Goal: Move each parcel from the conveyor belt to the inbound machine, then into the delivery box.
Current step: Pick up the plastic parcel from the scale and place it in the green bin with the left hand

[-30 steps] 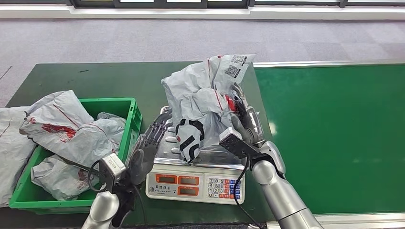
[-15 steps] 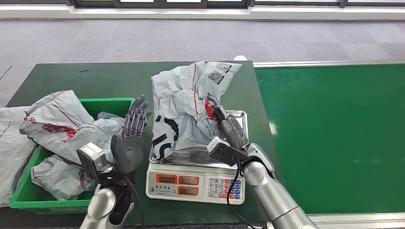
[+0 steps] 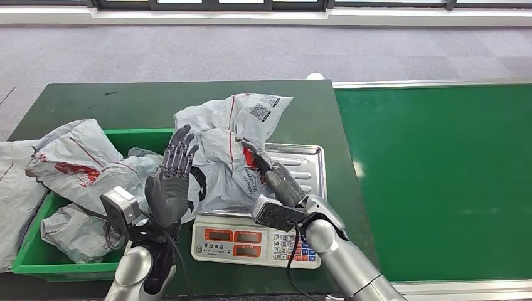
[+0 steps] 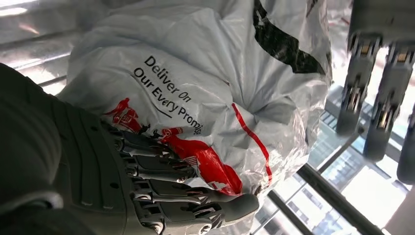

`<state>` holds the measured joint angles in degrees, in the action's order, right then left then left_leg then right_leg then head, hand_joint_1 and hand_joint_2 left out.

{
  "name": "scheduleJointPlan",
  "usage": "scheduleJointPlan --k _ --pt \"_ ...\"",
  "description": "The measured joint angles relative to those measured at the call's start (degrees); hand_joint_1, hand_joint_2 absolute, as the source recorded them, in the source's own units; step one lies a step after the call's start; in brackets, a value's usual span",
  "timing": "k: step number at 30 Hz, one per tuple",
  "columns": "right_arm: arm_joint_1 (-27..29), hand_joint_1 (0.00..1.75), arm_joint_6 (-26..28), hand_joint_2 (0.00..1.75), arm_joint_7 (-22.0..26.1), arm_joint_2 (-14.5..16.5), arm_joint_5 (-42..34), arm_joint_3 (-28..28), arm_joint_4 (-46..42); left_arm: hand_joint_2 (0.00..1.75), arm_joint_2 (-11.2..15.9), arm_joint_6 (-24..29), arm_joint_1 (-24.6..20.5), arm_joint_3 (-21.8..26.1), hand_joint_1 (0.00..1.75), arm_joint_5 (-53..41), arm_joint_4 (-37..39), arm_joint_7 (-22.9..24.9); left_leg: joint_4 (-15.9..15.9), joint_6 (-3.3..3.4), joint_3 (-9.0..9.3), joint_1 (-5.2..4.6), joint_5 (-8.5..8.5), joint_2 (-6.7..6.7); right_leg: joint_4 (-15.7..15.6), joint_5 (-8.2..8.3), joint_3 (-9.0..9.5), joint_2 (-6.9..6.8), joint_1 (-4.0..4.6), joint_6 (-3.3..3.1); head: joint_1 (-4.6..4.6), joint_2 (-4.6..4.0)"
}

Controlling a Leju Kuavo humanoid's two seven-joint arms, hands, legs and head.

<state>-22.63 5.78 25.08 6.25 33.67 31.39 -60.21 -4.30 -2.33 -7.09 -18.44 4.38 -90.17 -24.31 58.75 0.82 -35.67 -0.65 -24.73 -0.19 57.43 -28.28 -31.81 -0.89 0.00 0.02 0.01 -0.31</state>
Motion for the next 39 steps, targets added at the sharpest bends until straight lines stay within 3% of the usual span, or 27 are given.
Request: scheduleJointPlan --k 6,10,14,19,31,39 --pt "-0.6 0.00 4.9 0.00 -5.3 -0.1 4.1 2.3 -1.2 0.00 -0.1 0.5 0.3 0.6 0.00 -0.4 -0.1 -0.2 0.0 0.00 0.00 0.00 0.00 0.01 0.0 0.00 0.01 0.01 0.00 0.00 0.00 0.00" --pt "-1.6 0.00 9.6 1.75 -12.6 -0.7 11.0 2.8 -1.2 0.00 -0.1 1.0 1.2 1.4 0.00 -0.8 -1.0 -0.2 0.0 0.00 0.00 -0.01 0.00 0.01 0.0 0.01 0.01 0.01 -0.01 0.00 -0.01 0.00" --pt "-2.4 0.00 11.9 1.75 -21.4 -1.4 20.7 3.2 -1.2 0.00 -0.1 1.2 2.1 1.9 0.00 -1.6 -1.9 0.5 0.0 0.00 0.00 -0.01 0.00 0.01 0.0 0.01 0.01 0.01 -0.01 0.00 -0.01 0.00" --pt "-2.6 0.00 13.0 1.75 -26.2 -1.6 25.9 3.2 -1.2 0.00 -0.5 1.3 2.3 1.9 0.00 -3.0 -2.6 2.0 0.0 0.00 0.00 -0.01 0.00 0.01 0.0 0.01 0.01 0.01 -0.01 0.00 -0.01 0.00" --pt "-4.0 0.00 7.4 1.75 -30.0 -1.9 30.5 1.6 0.2 0.00 -0.7 1.1 2.1 2.3 0.00 -3.6 -2.6 2.7 0.0 0.00 0.00 -0.01 0.00 0.02 0.0 0.01 0.00 0.02 -0.01 0.00 -0.01 0.00" --pt "-4.5 0.00 13.1 1.75 -26.3 -0.9 29.8 0.1 0.8 0.00 -0.8 1.2 1.9 3.0 0.00 -4.3 -2.4 2.9 0.0 0.00 0.00 -0.01 0.00 0.04 0.0 0.01 -0.01 0.04 -0.01 0.00 -0.01 0.00"
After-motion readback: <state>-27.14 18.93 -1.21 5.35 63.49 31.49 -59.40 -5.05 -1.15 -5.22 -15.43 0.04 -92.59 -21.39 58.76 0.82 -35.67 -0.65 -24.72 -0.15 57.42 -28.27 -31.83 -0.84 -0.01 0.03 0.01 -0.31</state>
